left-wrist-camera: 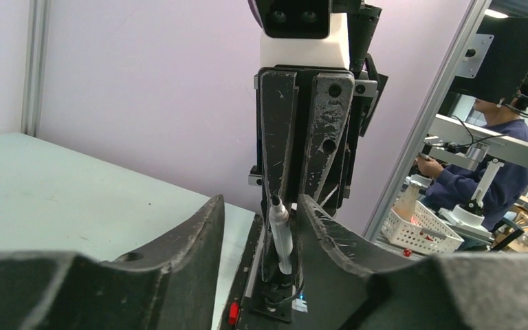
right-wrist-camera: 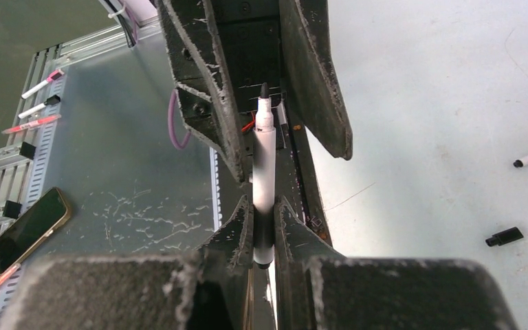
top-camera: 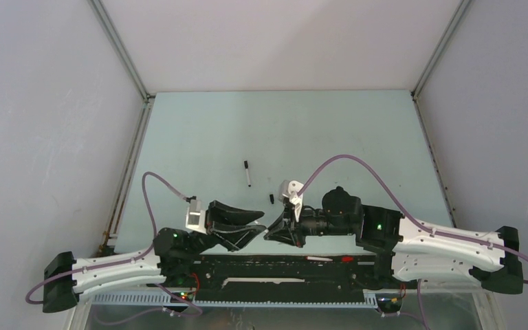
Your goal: Insert the pens into the pen caps
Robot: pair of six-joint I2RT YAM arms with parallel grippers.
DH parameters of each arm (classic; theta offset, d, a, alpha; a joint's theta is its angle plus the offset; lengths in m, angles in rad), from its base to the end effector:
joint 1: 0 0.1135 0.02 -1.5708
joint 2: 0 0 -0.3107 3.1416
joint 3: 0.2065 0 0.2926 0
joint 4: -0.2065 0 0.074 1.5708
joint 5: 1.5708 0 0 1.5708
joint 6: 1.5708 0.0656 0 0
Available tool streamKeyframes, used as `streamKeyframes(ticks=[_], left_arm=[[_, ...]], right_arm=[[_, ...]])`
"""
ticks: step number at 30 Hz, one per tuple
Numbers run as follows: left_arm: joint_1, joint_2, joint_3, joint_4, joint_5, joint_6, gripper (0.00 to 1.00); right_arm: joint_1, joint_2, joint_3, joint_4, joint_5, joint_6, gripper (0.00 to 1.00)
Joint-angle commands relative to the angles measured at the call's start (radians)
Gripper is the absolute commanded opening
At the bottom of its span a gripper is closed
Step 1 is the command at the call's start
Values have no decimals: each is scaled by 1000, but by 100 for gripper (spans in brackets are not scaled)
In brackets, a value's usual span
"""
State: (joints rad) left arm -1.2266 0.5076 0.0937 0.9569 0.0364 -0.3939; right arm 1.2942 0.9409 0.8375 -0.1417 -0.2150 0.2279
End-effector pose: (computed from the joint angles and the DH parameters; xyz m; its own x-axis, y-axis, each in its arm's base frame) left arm 0.0498 -0.1460 0.2764 -0.2041 -0.5673 -0.7978 0.9453 0.0976 -0.3112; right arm 0.0581 0.2559 0.3612 -0.2897 -0.2121 -0.9333 -0.9556 0.1187 0.2696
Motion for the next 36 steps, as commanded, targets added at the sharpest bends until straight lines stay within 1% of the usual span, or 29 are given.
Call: streamKeyframes(ticks=[1,3,4,6,7,8,10,11,12,13,17,20,30,33,36], left_arm=[[-4,-4,55,41,18,-1,42],[-4,3,52,41,20,5,31],[-4,6,51,45,21,6,23],[-4,13,51,53,33,6,4],[-4,15,50,58,35,7,1],[-5,15,49,57,32,6,0],[-4,12,47,47,9,5,0],[-4,9,44,50,-7,4,0],[-4,5,38,58,-21,0,0],[-4,1,31,72,-31,-7,0],[-3,-16,24,92,-33,-27,0],[-4,-26,24,102,-63,-45,0],[-5,-42,25,112,-72,-76,0],[-4,-48,38,84,-75,-86,0],[-4,-57,43,71,-79,-91,0]], right_arm=[[10,4,55,20,-24,-7,0],[18,9,64,18,-28,-8,0],[20,13,71,15,-27,-9,0],[27,19,81,10,-20,-12,0],[28,19,85,12,-12,-11,0],[30,17,86,16,2,-7,1],[30,7,86,25,45,7,39],[29,1,85,26,59,14,49],[28,-7,84,28,68,16,55],[28,-18,83,30,77,17,57],[18,-68,43,106,97,35,57],[-3,-84,12,168,63,52,55],[-28,-28,8,218,-48,64,46],[-39,-16,8,220,-69,70,41],[-46,-14,8,213,-68,70,39]])
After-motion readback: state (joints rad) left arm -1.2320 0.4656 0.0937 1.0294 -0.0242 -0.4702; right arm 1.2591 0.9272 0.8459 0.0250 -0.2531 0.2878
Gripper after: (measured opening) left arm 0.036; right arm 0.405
